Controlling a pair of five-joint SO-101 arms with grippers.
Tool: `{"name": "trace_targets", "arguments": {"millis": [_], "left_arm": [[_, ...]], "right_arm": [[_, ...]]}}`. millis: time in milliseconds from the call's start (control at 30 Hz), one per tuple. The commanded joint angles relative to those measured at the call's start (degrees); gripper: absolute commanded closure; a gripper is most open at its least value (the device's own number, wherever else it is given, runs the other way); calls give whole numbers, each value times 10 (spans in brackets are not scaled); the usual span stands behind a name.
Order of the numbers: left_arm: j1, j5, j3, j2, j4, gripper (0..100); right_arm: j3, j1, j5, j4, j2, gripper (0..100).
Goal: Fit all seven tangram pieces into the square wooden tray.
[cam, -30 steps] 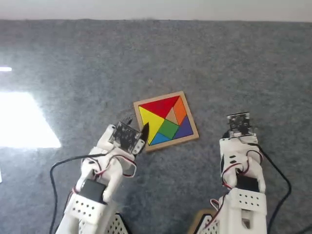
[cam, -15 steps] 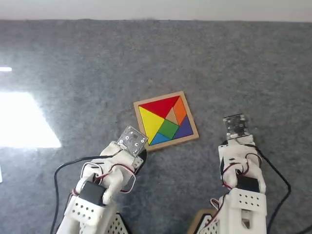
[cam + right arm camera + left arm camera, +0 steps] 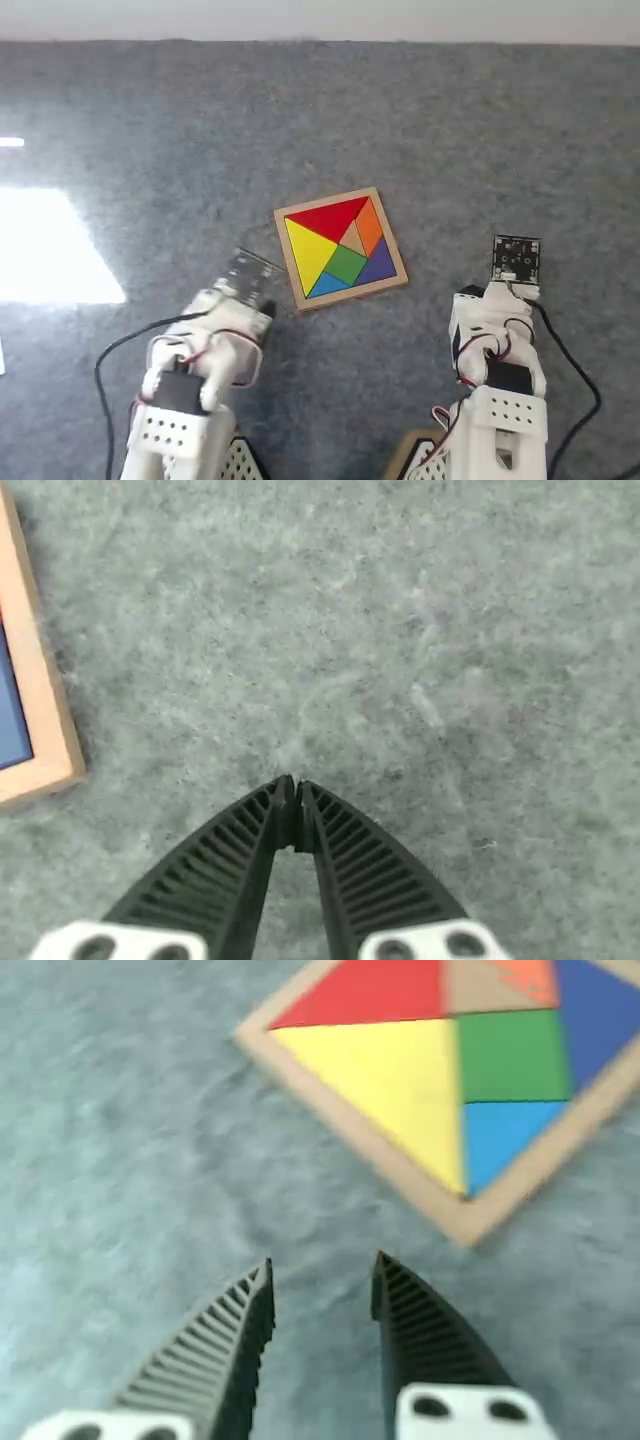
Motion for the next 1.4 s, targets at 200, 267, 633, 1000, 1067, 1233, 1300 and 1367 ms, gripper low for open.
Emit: {"name": "trace_targets", "arguments": {"millis": [200, 267, 633, 1000, 1067, 1233, 1300, 1367], "left_arm": [[-146, -8, -5, -10, 0, 848], [-146, -8, -5, -10, 0, 848], [-146, -8, -5, -10, 0, 848], [-146, -8, -5, -10, 0, 848], [-146, -8, -5, -10, 0, 848], [-146, -8, -5, -10, 0, 848], [-146, -8, -5, -10, 0, 848], [-146, -8, -5, -10, 0, 848]], "right_arm": [[7, 5, -8, -1, -11, 991], [7, 5, -8, -1, -11, 991], [7, 5, -8, -1, -11, 991], [7, 5, -8, -1, -11, 991], [7, 5, -8, -1, -11, 991], [7, 5, -8, -1, -11, 991], [7, 5, -8, -1, -11, 991], [7, 5, -8, -1, -11, 991]]}}
